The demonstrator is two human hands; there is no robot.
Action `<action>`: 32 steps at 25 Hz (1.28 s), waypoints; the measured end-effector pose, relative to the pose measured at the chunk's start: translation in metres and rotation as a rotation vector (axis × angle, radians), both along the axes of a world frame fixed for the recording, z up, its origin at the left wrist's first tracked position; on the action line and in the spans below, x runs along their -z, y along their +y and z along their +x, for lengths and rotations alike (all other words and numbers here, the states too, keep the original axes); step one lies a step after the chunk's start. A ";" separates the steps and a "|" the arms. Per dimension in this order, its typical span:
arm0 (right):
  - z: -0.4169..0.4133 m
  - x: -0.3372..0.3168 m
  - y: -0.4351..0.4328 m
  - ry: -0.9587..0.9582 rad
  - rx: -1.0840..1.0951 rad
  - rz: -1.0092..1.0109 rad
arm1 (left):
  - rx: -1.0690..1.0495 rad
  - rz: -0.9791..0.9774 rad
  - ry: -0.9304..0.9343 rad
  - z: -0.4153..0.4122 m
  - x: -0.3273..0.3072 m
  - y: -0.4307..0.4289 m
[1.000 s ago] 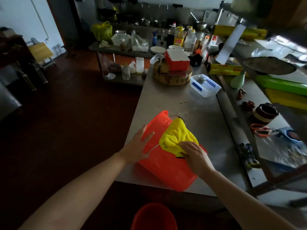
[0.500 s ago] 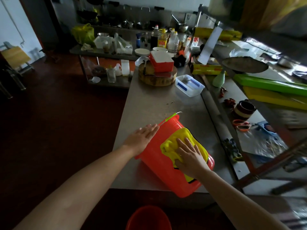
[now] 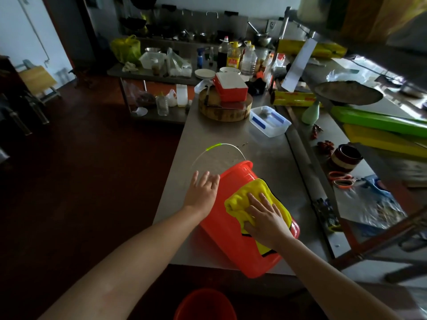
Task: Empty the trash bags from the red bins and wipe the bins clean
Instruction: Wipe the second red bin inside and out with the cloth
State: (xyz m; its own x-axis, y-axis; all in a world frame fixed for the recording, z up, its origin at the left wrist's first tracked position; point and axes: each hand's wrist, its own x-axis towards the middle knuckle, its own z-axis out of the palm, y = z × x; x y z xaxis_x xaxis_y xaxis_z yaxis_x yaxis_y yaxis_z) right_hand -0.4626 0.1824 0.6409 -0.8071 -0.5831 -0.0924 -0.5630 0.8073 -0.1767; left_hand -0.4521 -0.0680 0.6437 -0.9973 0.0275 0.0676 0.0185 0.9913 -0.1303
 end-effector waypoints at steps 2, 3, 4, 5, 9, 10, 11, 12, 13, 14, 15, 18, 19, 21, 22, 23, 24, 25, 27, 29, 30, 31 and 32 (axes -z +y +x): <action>-0.001 -0.001 0.004 -0.005 -0.010 0.005 | -0.034 0.079 -0.009 -0.007 0.001 -0.002; -0.001 -0.001 0.006 -0.002 -0.019 0.008 | -0.022 0.123 -0.015 -0.009 0.001 -0.005; -0.001 0.000 0.006 0.001 -0.026 0.008 | -0.004 0.185 -0.031 -0.012 0.000 -0.008; 0.000 -0.001 0.005 0.004 -0.030 0.006 | 0.009 0.264 -0.059 -0.013 -0.001 -0.012; 0.005 -0.004 -0.013 0.027 -0.061 -0.006 | 0.055 0.460 -0.141 -0.014 -0.012 -0.032; 0.008 -0.005 -0.021 0.030 -0.065 -0.020 | 0.071 0.467 -0.149 -0.014 -0.014 -0.038; 0.011 -0.006 -0.030 0.035 -0.067 -0.035 | 0.088 0.471 -0.163 -0.013 -0.016 -0.043; 0.013 -0.007 -0.040 0.042 -0.069 -0.044 | 0.110 0.474 -0.180 -0.013 -0.017 -0.048; 0.016 -0.007 -0.050 0.049 -0.068 -0.046 | 0.137 0.474 -0.195 -0.013 -0.018 -0.052; 0.017 -0.007 -0.060 0.052 -0.061 -0.041 | 0.165 0.473 -0.207 -0.013 -0.019 -0.054; 0.019 -0.006 -0.069 0.051 -0.049 -0.027 | 0.186 0.472 -0.210 -0.012 -0.019 -0.055; 0.026 0.002 -0.086 0.065 -0.018 0.043 | 0.210 0.504 -0.183 -0.005 -0.017 -0.059; 0.028 0.006 -0.087 0.076 -0.010 0.049 | 0.200 0.523 -0.170 -0.001 -0.014 -0.062; 0.030 0.011 -0.083 0.096 0.013 0.029 | 0.161 0.558 -0.164 0.010 -0.007 -0.070; 0.030 0.012 -0.080 0.104 0.028 0.017 | 0.148 0.581 -0.170 0.016 -0.002 -0.073; 0.029 0.014 -0.077 0.111 0.043 0.006 | 0.135 0.607 -0.179 0.021 0.002 -0.076; 0.029 0.015 -0.075 0.115 0.051 -0.002 | 0.124 0.628 -0.183 0.026 0.005 -0.077; 0.028 0.016 -0.074 0.119 0.052 -0.005 | 0.111 0.643 -0.180 0.028 0.007 -0.076; 0.027 0.018 -0.072 0.123 0.048 0.002 | 0.074 0.680 -0.160 0.027 0.007 -0.074; 0.026 0.018 -0.070 0.124 0.062 0.010 | 0.033 0.695 -0.168 0.023 0.004 -0.070; 0.025 0.018 -0.070 0.123 0.078 0.010 | 0.040 0.673 -0.174 0.021 0.002 -0.068; 0.026 0.017 -0.071 0.123 0.096 0.009 | 0.050 0.650 -0.195 0.019 0.000 -0.066; 0.028 0.017 -0.074 0.127 0.103 0.010 | 0.055 0.658 -0.215 0.017 -0.002 -0.065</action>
State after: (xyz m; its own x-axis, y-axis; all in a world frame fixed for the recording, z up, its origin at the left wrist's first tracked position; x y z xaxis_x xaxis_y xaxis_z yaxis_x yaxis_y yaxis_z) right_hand -0.4341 0.1089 0.6243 -0.8679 -0.4966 0.0090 -0.4948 0.8631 -0.1013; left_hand -0.4355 -0.1333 0.6455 -0.9887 0.0993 -0.1119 0.0286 0.8599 0.5096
